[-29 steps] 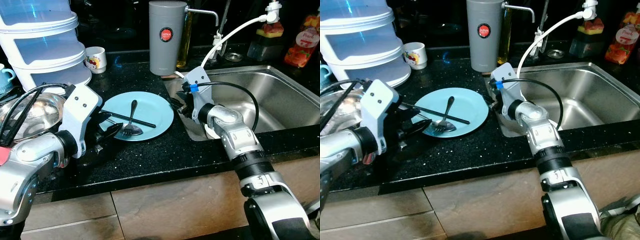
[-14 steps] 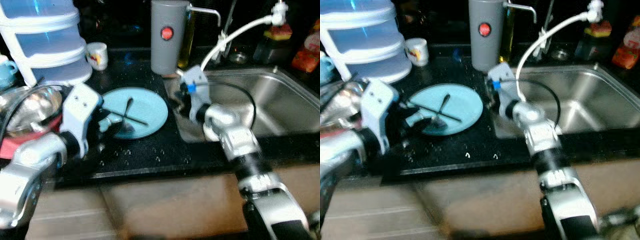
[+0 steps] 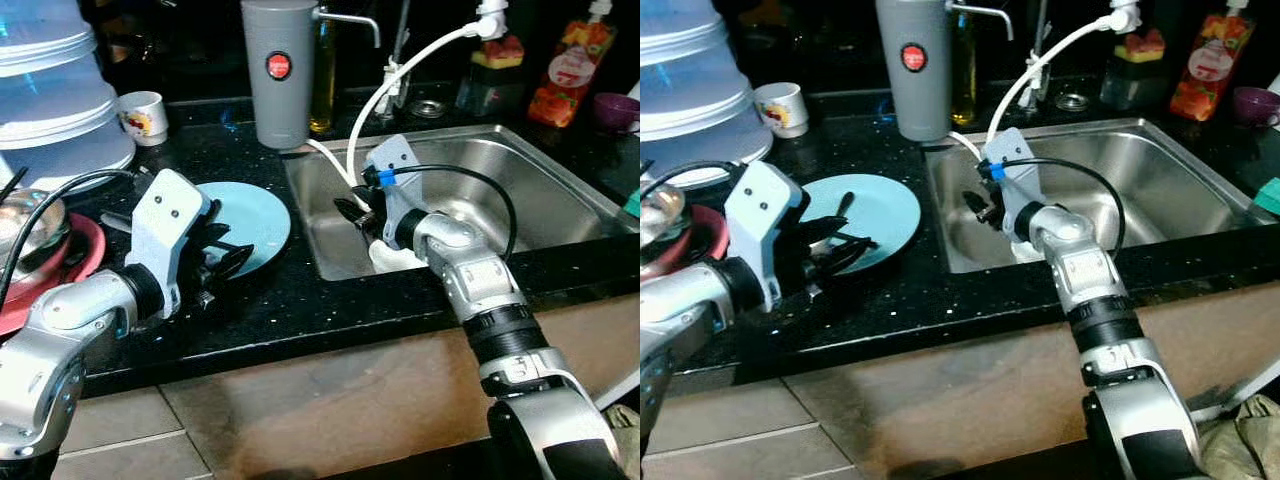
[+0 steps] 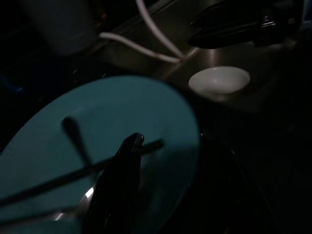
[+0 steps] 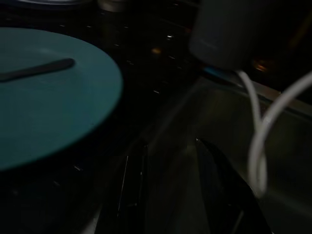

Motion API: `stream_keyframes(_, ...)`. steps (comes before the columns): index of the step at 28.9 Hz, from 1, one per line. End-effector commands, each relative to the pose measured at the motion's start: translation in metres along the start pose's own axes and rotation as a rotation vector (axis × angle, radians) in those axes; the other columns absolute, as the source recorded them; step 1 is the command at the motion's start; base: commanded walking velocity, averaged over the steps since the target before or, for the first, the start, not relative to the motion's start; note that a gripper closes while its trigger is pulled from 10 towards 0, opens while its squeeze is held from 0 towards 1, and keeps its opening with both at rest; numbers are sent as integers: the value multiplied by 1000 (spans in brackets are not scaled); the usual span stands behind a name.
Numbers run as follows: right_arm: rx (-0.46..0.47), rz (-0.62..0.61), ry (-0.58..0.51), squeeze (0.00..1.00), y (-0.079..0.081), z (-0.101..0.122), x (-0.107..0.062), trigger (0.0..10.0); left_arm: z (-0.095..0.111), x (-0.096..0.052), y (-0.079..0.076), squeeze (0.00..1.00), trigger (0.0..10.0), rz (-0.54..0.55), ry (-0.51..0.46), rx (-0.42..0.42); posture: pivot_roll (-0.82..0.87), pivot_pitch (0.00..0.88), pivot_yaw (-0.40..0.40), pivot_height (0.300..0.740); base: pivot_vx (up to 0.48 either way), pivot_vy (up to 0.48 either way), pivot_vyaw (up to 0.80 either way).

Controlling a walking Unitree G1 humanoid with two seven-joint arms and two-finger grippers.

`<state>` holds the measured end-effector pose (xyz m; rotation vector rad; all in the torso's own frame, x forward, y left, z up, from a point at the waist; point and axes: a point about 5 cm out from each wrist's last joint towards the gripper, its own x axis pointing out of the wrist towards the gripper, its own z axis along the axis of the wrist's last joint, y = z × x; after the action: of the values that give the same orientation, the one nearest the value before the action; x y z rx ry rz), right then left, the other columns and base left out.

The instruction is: Kitchen organization

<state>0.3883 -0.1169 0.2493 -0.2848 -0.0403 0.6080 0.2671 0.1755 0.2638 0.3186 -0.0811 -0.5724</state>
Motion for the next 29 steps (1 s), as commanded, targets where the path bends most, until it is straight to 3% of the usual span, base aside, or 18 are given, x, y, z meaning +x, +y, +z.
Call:
stream_keyframes(1,-3,15,-2,0,3,3,3,10000,-2,-4,3,0,10000,13,24,7,59,96,-22,740,0,0,0)
stream_keyframes(8,-7,79,2,0,11,3,8,10000,-7,-9,6,0,10000,6,77,23,57,97,-23,740,0,0,0)
stream_keyframes(9,-6,96,6,1000,14,2,9,10000,-10,-11,8,0,10000,14,103,21,57,97,-23,740,0,0,0)
stream_keyframes(14,-13,159,12,1000,25,2,15,10000,-18,-21,23,0,10000,108,198,35,63,97,-29,740,0,0,0)
stream_keyframes(17,-20,169,10,1000,29,4,17,10000,-17,-24,26,0,10000,116,186,56,63,97,-29,740,0,0,0)
stream_keyframes(18,-26,184,7,925,35,7,20,10000,-16,-31,27,0,10000,77,165,76,66,97,-30,740,0,0,0)
stream_keyframes(19,-26,184,7,925,35,7,20,10000,-16,-31,27,0,10000,77,165,76,66,97,-30,740,0,0,0)
stream_keyframes(20,-21,207,9,286,45,9,24,10000,-19,-41,29,0,10000,47,191,82,66,97,-30,740,0,0,0)
stream_keyframes(21,-16,214,11,286,48,10,25,10000,-20,-44,30,0,10000,46,202,82,66,97,-30,740,0,0,0)
stream_keyframes(22,-8,225,12,0,51,10,25,10000,-21,-47,32,0,10000,56,210,86,72,100,-32,740,0,0,0)
stream_keyframes(25,41,273,2,0,64,14,27,10000,-22,-57,39,0,10000,70,217,96,72,100,-32,740,0,0,0)
stream_keyframes(29,94,337,-5,0,76,18,26,10000,-22,-61,36,0,10000,41,201,89,80,99,-37,740,0,0,0)
